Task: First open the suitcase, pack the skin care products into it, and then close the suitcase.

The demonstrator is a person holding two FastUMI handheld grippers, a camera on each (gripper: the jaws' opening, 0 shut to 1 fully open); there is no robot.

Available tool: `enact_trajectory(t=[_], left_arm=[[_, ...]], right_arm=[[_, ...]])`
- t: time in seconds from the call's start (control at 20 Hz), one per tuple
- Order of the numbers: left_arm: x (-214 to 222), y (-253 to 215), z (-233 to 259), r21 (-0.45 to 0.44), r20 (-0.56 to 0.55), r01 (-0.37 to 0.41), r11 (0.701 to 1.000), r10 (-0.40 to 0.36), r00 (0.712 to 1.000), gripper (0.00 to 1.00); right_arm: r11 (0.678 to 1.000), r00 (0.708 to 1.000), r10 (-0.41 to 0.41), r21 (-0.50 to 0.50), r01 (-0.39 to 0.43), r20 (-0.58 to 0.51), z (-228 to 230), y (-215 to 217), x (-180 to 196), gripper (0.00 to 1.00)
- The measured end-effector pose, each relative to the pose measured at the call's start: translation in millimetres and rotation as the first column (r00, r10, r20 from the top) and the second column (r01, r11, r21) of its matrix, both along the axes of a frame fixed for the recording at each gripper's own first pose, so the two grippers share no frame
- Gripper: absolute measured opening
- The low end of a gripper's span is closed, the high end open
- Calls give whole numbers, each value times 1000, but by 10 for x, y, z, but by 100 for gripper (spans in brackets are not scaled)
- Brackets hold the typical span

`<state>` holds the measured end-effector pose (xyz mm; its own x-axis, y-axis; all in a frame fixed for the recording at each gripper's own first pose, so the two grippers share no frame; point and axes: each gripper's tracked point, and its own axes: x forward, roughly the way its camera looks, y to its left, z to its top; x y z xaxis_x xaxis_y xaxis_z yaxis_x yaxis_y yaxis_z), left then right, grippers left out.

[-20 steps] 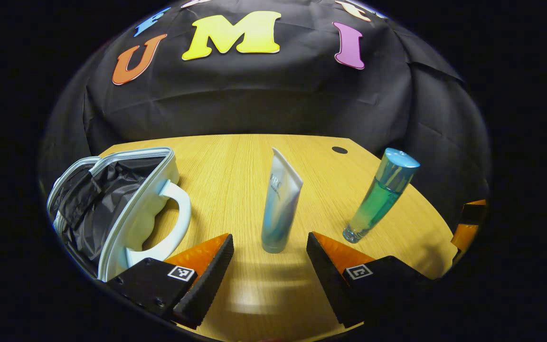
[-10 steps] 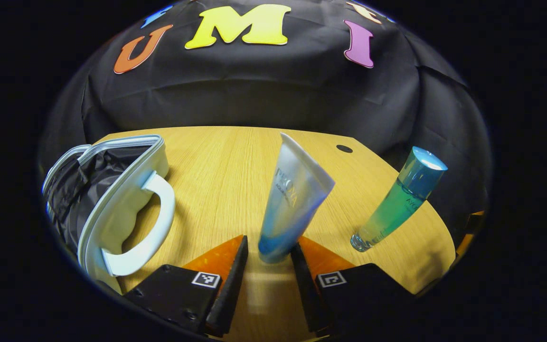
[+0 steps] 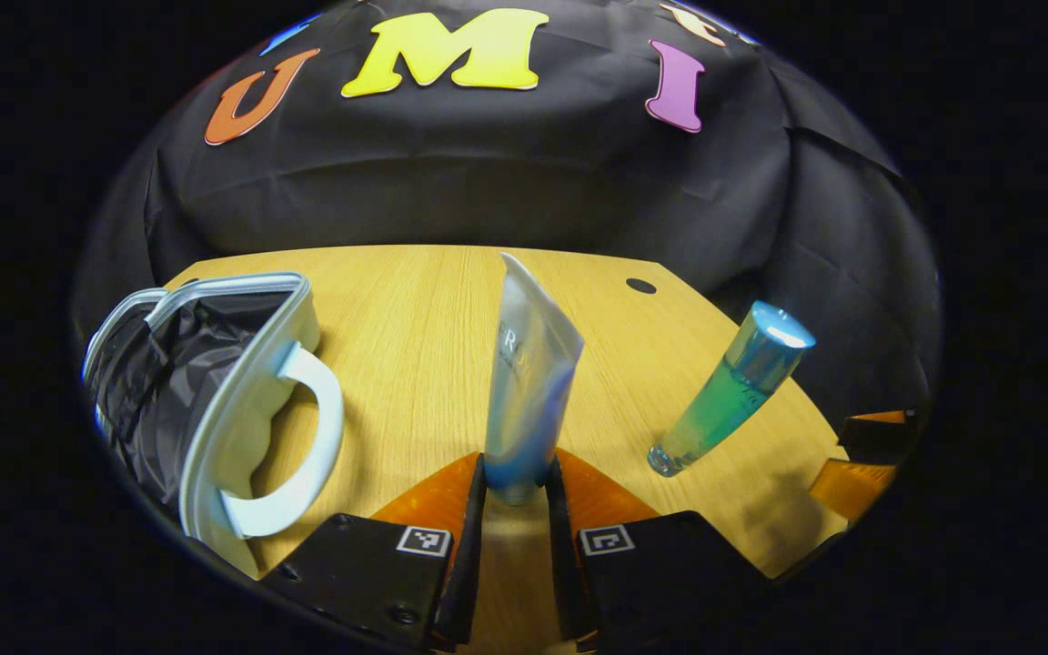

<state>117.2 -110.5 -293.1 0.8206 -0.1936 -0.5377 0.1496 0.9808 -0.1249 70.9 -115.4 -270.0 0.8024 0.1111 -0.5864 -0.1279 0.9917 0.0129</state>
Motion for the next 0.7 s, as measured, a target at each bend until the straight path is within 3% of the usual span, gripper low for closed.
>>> enact_trajectory(t=[0.25, 0.45, 0.7], left_arm=[[-298, 279, 626, -10, 35, -20, 1000, 20, 999, 37], [-570, 657, 863, -29, 24, -102, 994, 103, 994, 37], [-737, 1046, 985, -39, 18, -189, 981, 190, 982, 37]], right_arm=[[998, 1000, -1, 69, 2, -16, -179, 351, 285, 82], [990, 997, -26, 136, 36, -77, -358, 575, 504, 83], [997, 998, -34, 70, 38, -60, -474, 644, 752, 82]])
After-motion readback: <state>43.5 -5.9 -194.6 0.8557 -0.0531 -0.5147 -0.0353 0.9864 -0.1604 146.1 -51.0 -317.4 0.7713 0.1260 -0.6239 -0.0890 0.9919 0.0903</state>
